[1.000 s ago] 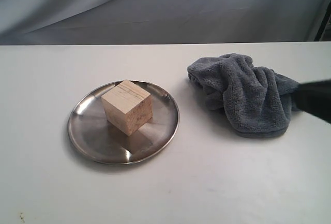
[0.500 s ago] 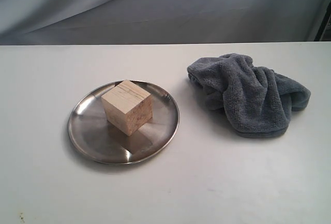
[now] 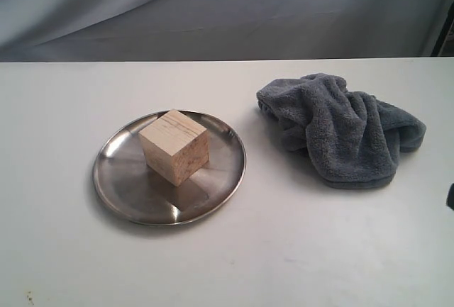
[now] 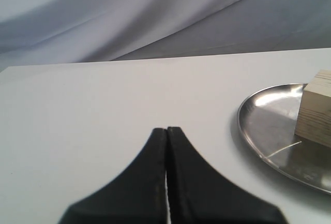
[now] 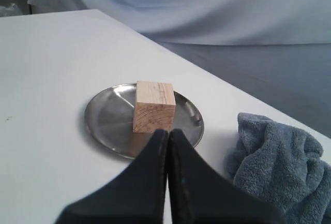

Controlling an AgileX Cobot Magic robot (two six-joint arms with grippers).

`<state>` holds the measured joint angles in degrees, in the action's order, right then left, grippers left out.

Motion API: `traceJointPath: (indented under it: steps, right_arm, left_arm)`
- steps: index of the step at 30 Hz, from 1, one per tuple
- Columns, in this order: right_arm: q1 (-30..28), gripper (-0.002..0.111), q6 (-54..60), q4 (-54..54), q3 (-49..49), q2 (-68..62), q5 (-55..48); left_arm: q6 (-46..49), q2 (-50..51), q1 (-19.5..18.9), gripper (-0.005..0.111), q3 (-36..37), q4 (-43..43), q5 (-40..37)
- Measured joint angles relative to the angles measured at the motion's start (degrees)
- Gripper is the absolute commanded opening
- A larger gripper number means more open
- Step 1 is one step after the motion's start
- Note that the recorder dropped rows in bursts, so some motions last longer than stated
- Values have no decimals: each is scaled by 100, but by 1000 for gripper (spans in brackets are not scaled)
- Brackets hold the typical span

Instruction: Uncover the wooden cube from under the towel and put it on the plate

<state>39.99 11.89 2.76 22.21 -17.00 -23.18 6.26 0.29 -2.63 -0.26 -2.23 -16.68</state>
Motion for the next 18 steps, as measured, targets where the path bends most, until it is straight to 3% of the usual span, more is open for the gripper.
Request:
traceJointPath:
  steps: [7,12,18]
  right_arm:
    - [-391,0,4,153,-1472,307,1534]
    - [-575,0,-7,266,-2104,595,1730]
    - [-575,0,-7,218,-2203,967,1568]
  left_arm:
    - [0,0,0,0,0,0,0]
    - [0,0,0,0,0,0,0]
    - [0,0,0,0,0,0,0]
